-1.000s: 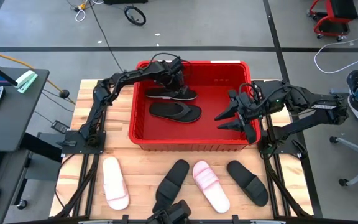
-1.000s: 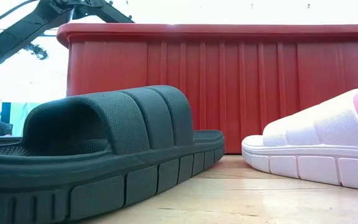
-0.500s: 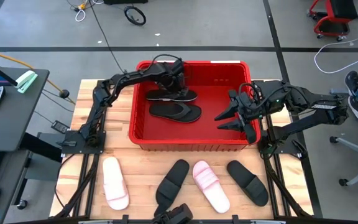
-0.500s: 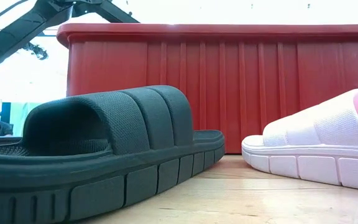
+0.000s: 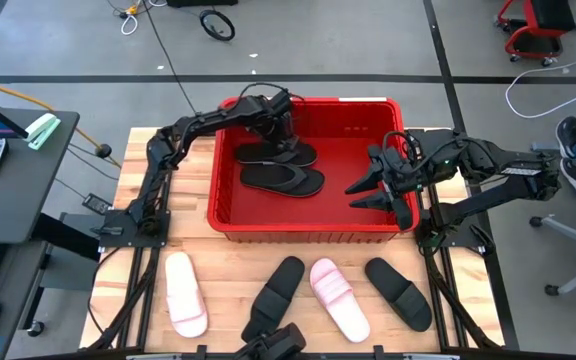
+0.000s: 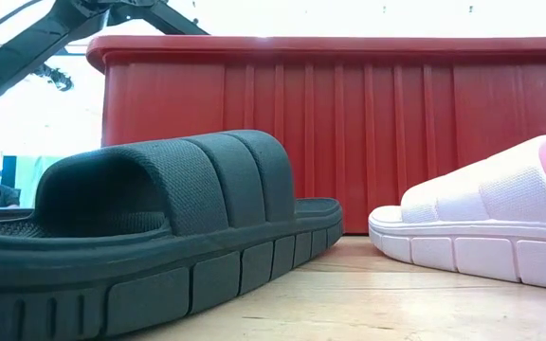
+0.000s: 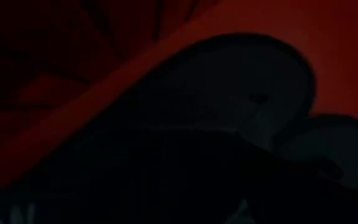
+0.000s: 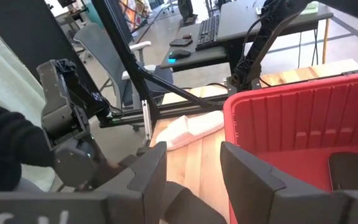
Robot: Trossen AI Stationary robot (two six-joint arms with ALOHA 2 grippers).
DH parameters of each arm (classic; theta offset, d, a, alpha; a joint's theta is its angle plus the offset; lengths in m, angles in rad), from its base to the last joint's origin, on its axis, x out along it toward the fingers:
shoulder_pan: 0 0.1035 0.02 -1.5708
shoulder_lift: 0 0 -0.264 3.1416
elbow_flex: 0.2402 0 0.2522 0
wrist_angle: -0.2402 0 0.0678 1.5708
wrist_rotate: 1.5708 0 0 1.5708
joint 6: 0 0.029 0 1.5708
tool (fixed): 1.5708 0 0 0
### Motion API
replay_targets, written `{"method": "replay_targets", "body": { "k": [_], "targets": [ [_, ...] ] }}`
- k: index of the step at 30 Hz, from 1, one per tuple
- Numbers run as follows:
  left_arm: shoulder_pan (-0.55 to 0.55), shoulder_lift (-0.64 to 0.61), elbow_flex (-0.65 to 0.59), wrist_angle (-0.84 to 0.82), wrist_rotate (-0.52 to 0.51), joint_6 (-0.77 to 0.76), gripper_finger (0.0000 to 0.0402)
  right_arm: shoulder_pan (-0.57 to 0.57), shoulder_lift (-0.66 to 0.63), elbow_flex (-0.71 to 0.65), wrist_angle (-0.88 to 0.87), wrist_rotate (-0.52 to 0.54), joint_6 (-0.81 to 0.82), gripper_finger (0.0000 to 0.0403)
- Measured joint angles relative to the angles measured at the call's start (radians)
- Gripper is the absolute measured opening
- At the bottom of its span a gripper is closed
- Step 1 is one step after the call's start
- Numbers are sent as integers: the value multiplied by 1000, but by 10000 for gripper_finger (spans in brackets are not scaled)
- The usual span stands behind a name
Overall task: Pick and place slides into bin
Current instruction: Put the other black pair slippers into the red bin
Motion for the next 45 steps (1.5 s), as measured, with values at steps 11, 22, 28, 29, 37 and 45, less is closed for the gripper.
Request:
{"method": "replay_targets", "body": {
  "k": [11, 22, 28, 29, 37, 45],
  "targets": [
    [-39, -55, 197, -12, 193, 46, 169, 0, 0, 0, 1, 1, -16, 157],
    [-237, -15, 235, 21, 196, 126, 66, 0, 0, 0, 0, 1, -24, 157],
    [-300, 66, 235, 65, 94, 99, 7, 0, 0, 0, 1, 5, -35, 157],
    [-302, 84, 235, 61, 91, 89, 9, 0, 0, 0, 0, 11, -35, 157],
    [-293, 191, 233, 21, 92, 67, 6, 0, 0, 0, 0, 18, -34, 157],
    [-272, 199, 234, -88, -4, 111, 5, 0, 0, 0, -1, 19, -35, 157]
  ]
}}
